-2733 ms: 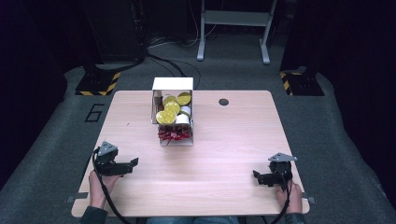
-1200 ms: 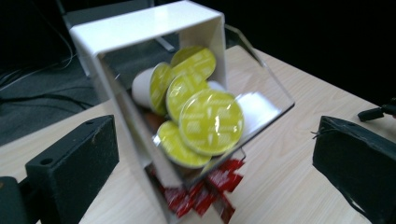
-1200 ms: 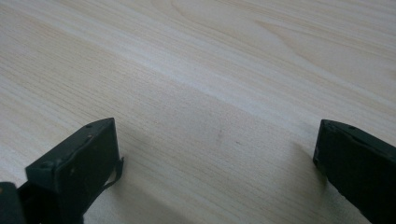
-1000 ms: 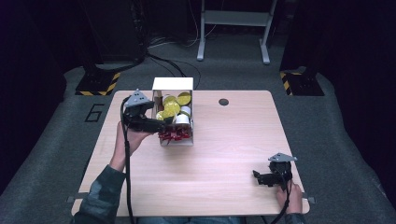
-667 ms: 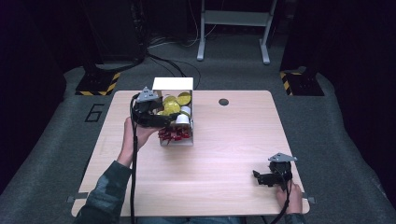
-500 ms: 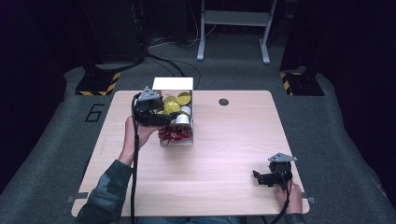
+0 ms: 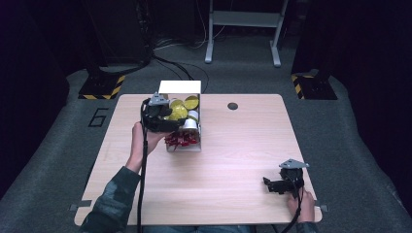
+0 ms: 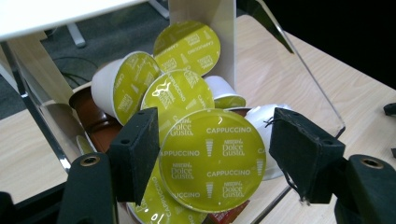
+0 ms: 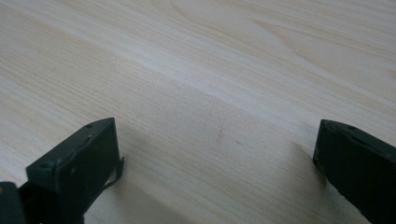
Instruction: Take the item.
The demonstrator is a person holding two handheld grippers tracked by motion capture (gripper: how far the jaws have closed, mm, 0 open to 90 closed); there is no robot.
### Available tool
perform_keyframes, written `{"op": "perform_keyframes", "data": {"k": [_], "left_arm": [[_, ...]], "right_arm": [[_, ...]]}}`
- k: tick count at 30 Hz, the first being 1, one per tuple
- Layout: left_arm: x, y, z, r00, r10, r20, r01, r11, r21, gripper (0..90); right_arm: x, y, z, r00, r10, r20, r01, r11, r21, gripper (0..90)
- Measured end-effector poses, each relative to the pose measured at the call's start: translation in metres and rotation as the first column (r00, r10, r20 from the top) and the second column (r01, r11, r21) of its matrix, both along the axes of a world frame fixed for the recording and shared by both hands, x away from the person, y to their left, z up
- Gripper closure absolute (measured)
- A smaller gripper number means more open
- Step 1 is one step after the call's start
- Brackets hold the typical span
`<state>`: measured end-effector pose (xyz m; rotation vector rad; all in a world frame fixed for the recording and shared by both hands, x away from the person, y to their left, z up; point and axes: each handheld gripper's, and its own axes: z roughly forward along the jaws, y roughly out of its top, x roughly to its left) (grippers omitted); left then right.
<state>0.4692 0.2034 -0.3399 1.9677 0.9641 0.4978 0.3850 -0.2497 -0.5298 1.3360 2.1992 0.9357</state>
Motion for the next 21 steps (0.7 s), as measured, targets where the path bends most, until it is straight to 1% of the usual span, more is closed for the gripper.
{"op": "perform_keyframes", "data": {"k": [1, 2, 5, 7, 14, 21], "left_arm": [[0.0004, 0.0001, -0.0016, 0.9999, -0.003, -0.011, 0.003, 1.0, 0.003, 32.5], [0.0003, -0.0002, -0.0027, 0.9999, 0.001, -0.013, 0.0, 1.0, 0.004, 32.5], [-0.0015, 0.0003, -0.0038, 0.9999, 0.005, -0.009, -0.005, 1.0, 0.008, 34.4], [-0.0022, 0.0009, -0.0045, 0.9999, 0.01, -0.005, -0.01, 0.9999, 0.002, 36.1], [-0.0064, -0.0005, -0.0066, 0.9995, 0.021, 0.024, -0.021, 0.9996, 0.016, 37.4], [-0.0082, 0.0004, -0.0066, 0.9989, 0.018, 0.044, -0.018, 0.9998, 0.003, 37.9]], "right_arm": [[0.0, 0.0, 0.0, 1.0, 0.0, 0.0, 0.0, 1.0, 0.0, 0.0], [0.0, 0.0, 0.0, 1.0, 0.0, 0.0, 0.0, 1.0, 0.0, 0.0], [0.0, 0.0001, 0.0, 1.0, -0.001, 0.0, 0.001, 1.0, 0.001, 0.0], [-0.0001, 0.0, 0.0, 1.0, 0.0, 0.0, 0.0, 1.0, 0.0, 0.0], [-0.0002, 0.0003, 0.0001, 1.0, -0.003, -0.003, 0.003, 1.0, -0.001, 0.0], [-0.0002, 0.0002, 0.0001, 1.0, -0.002, -0.003, 0.002, 1.0, -0.001, 0.0]]}}
